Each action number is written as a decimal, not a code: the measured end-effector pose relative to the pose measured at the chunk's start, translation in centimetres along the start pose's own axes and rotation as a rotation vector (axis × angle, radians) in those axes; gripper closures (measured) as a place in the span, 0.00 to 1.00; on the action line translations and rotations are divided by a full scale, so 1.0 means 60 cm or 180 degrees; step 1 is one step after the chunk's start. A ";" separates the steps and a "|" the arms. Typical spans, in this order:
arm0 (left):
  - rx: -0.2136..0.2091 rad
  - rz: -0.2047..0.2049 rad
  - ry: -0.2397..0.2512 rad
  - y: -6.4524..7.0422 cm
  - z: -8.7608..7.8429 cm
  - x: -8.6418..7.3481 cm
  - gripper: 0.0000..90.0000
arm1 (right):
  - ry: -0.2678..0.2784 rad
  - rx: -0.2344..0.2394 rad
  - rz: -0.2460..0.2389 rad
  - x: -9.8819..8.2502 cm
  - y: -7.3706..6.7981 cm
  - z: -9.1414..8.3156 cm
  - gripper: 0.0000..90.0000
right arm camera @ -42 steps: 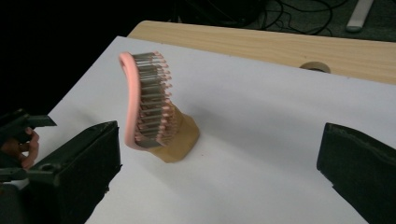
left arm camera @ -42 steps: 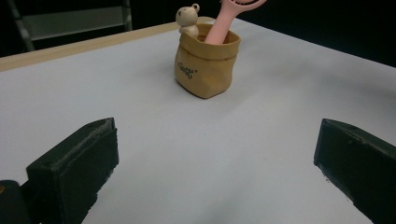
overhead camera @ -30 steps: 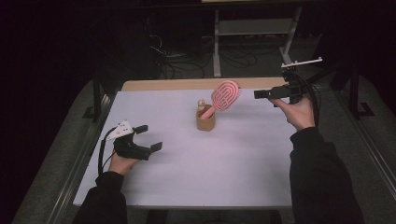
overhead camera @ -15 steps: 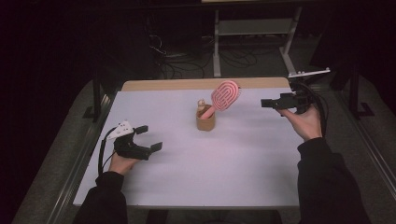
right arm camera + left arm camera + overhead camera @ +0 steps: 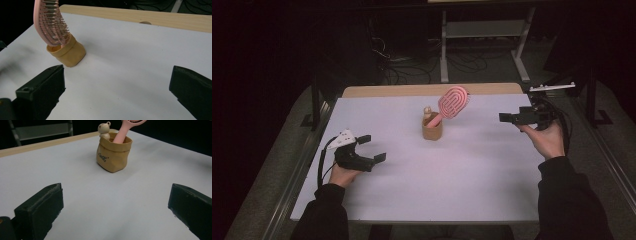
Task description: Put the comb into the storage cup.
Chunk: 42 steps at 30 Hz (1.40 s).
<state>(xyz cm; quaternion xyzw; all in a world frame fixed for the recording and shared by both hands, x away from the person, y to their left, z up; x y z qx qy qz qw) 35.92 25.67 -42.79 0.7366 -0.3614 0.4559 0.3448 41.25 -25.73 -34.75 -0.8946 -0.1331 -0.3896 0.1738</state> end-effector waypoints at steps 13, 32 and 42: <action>0.0001 -0.0001 -0.0002 0.000 0.000 0.000 0.00 | -0.0035 -0.0082 -0.0129 -0.043 -0.002 0.002 0.00; -0.0002 0.0007 -0.0026 0.000 0.002 -0.001 0.00 | 0.0050 -0.0337 -0.0566 -0.091 -0.033 0.005 0.00; -0.0003 0.0011 -0.0031 0.000 0.001 -0.002 0.00 | 0.0176 -0.0281 -0.0665 -0.120 -0.041 -0.003 0.00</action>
Point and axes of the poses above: each handheld gripper's, and its own axes: z roughly forward along the jaws, x roughly out of its top, y roughly to its right, the point moved 3 cm from there along z, roughly forward along the jaws, and after that the axes turned 9 degrees about -x, right-handed, at the moved point
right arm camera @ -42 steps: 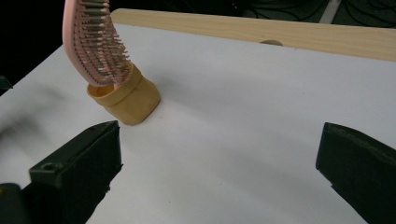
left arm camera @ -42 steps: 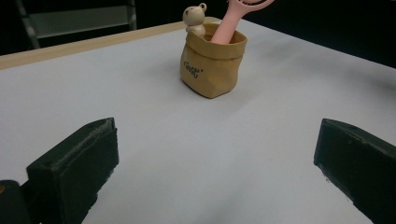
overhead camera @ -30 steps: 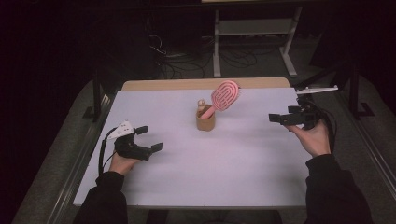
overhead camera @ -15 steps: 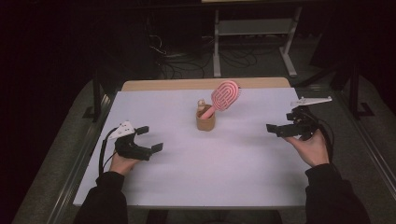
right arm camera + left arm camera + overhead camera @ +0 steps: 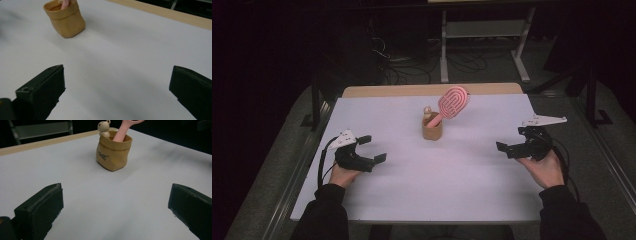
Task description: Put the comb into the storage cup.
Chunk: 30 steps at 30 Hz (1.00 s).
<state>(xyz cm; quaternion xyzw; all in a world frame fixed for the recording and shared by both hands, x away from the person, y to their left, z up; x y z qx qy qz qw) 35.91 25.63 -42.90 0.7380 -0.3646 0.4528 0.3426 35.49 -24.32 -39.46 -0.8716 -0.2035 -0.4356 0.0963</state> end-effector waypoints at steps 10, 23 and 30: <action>-0.0018 -0.0011 -0.0018 0.001 0.003 -0.003 0.00 | 0.0039 0.0022 0.0024 -0.044 -0.005 0.002 0.00; 0.0023 -0.0090 -0.0027 -0.007 0.003 -0.013 0.00 | 0.0042 0.0032 0.0128 -0.092 0.002 0.000 0.00; 0.0038 -0.0117 0.0035 -0.010 -0.004 -0.015 0.00 | 0.0095 0.0057 0.0122 -0.108 -0.009 -0.005 0.00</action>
Point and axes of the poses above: each handheld gripper's, and its own axes: z roughly forward along the jaws, x roughly out of its top, y roughly to its right, the point moved 3 cm from there along z, roughly forward along the jaws, and after that the axes turned 9 degrees about -x, right-handed, at the moved point
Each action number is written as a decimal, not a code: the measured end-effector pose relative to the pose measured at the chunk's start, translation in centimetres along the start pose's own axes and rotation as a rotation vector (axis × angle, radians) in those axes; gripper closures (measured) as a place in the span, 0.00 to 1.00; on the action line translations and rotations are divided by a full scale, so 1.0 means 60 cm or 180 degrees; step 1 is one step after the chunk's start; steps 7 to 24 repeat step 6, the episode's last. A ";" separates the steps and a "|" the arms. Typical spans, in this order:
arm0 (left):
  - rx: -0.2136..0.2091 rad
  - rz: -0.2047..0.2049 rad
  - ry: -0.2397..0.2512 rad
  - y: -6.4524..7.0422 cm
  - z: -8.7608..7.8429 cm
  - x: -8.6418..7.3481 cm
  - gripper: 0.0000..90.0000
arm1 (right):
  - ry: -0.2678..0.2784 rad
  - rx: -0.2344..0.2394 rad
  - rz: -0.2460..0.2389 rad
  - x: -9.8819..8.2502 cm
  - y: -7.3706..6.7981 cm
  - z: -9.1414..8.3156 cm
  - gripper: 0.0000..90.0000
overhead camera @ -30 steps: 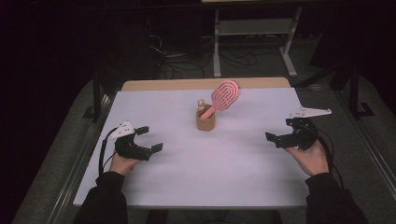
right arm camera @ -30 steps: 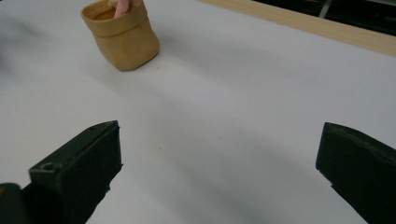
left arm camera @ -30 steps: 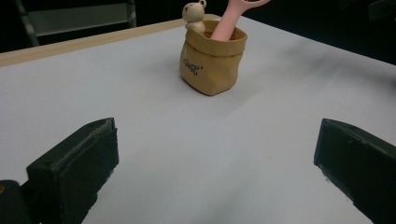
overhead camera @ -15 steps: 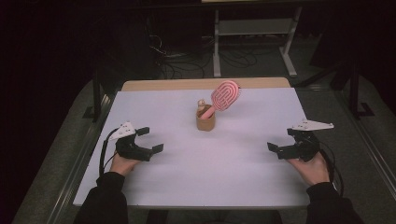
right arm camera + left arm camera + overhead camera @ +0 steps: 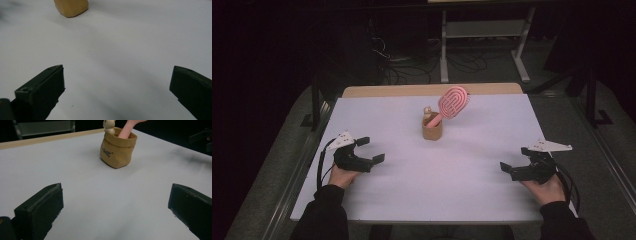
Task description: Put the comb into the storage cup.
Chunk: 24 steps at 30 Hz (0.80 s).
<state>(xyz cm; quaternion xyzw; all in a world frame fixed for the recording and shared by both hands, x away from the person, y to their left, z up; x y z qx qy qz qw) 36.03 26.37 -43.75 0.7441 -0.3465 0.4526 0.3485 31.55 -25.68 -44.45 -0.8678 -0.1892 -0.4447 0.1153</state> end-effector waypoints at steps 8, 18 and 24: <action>0.0000 -0.0015 0.0000 -0.003 0.000 -0.002 0.00 | -0.0010 -0.0046 0.0054 -0.009 0.005 -0.003 0.00; 0.0000 -0.0015 0.0000 -0.003 0.000 -0.002 0.00 | -0.0010 -0.0046 0.0054 -0.009 0.005 -0.003 0.00; 0.0000 -0.0015 0.0000 -0.003 0.000 -0.002 0.00 | -0.0010 -0.0046 0.0054 -0.009 0.005 -0.003 0.00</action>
Point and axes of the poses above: each handheld gripper's, and its own axes: z roughly forward along the jaws, x roughly out of its top, y roughly to its right, the point moved 3 cm from there along z, roughly forward along the jaws, and after that the axes turned 9 degrees about -x, right-handed, at the moved point
